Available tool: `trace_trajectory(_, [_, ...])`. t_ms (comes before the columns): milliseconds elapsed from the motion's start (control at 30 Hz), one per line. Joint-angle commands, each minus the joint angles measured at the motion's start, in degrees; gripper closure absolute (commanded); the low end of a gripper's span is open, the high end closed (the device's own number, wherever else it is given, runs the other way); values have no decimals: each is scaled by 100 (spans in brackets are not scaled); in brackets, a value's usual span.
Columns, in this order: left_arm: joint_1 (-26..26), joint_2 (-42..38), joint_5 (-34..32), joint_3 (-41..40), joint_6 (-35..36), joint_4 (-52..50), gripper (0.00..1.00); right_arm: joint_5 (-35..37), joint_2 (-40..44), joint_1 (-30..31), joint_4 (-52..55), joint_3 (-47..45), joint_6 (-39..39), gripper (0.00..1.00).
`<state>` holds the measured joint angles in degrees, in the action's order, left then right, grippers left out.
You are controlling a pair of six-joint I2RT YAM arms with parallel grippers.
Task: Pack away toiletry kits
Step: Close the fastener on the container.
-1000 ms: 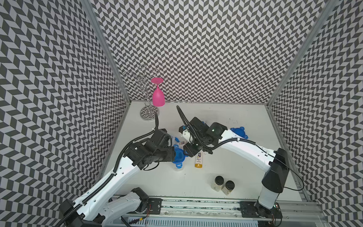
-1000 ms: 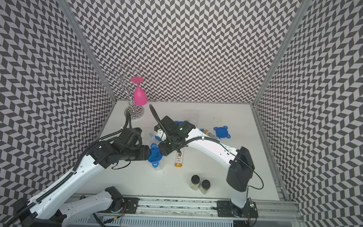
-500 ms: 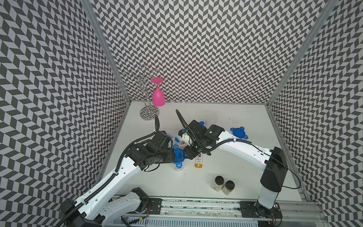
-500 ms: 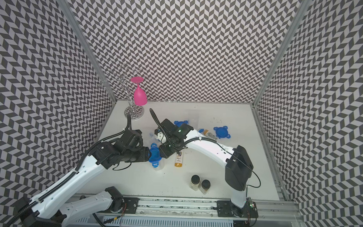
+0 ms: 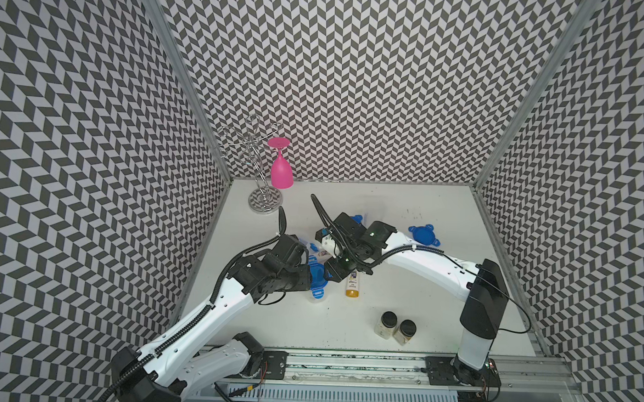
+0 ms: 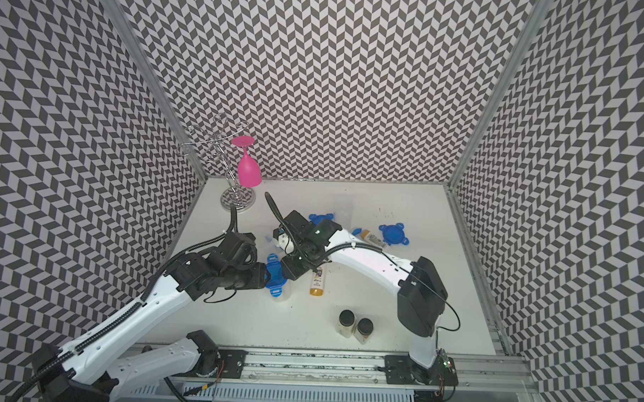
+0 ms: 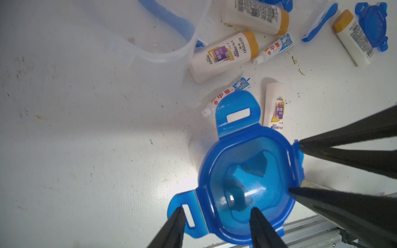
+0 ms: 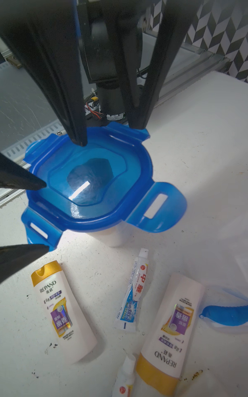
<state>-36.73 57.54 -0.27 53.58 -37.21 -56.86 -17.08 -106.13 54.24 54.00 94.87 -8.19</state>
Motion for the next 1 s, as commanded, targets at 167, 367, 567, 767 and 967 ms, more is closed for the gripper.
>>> trace_trajectory(167, [-14, 51, -9, -325, -111, 287, 49, -171, -191, -13, -115, -13, 54, 60])
trace_trajectory(367, [-10, 59, 93, -450, -168, 421, 50, -584, -198, -35, -312, -174, 48, 60])
trace_trajectory(567, [-13, -81, 485, -753, -458, 787, 48, -1172, -74, -138, -649, -483, -29, 61])
trace_trajectory(767, [-18, -240, 754, -955, -713, 1137, 45, -1568, 21, -185, -943, -729, -54, 61])
trace_trajectory(967, [-17, -285, 888, -957, -814, 1430, 46, -1886, 49, -180, -1245, -896, -82, 61])
